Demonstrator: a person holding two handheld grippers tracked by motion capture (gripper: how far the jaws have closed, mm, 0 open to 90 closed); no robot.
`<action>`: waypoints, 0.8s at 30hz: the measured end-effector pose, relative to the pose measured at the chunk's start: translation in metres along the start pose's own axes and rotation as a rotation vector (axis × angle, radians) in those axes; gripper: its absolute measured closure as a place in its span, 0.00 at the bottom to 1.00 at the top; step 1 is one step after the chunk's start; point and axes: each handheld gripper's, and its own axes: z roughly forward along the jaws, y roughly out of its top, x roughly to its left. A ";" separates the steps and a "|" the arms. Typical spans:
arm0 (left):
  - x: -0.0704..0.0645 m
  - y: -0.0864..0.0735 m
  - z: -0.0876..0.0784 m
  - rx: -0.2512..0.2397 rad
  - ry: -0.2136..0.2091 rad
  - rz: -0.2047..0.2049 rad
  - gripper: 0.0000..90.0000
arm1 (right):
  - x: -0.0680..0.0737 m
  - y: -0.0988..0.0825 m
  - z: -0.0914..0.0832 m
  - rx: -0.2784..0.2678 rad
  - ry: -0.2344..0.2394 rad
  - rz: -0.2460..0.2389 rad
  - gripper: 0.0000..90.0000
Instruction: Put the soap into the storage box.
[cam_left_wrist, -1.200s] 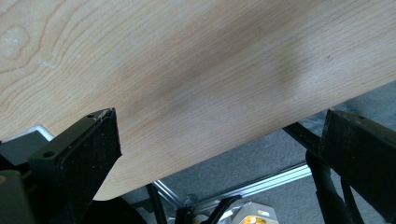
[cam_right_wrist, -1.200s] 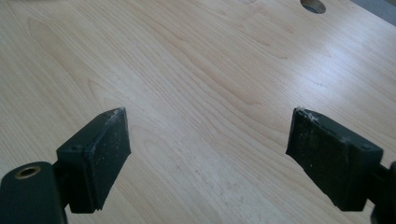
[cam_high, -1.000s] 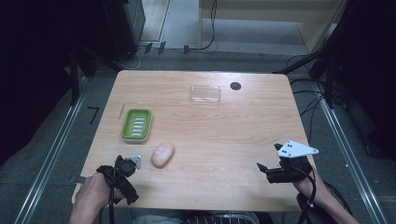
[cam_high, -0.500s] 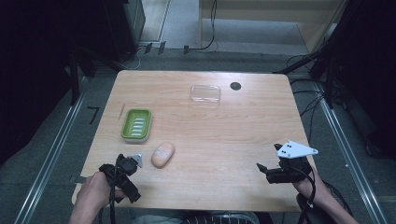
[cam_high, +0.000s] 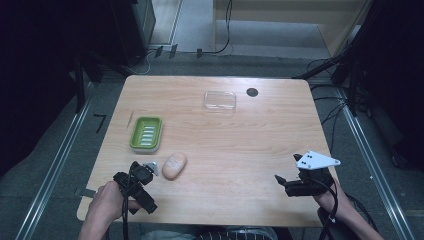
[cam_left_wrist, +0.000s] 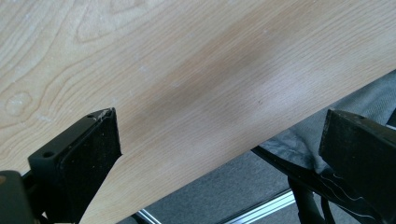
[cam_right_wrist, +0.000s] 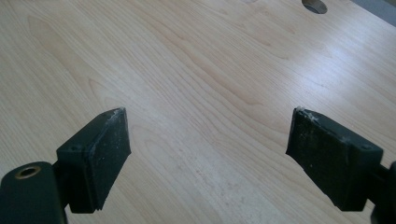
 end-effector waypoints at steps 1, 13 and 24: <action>0.000 0.000 0.000 -0.004 -0.001 0.000 0.00 | 0.000 0.000 0.000 0.000 0.000 0.000 0.15; -0.005 0.010 -0.004 -0.009 -0.004 0.025 0.00 | 0.000 0.000 0.000 0.007 0.001 0.001 0.15; -0.010 0.022 -0.008 -0.012 -0.003 0.041 0.00 | 0.001 0.000 0.001 0.008 -0.001 0.000 0.15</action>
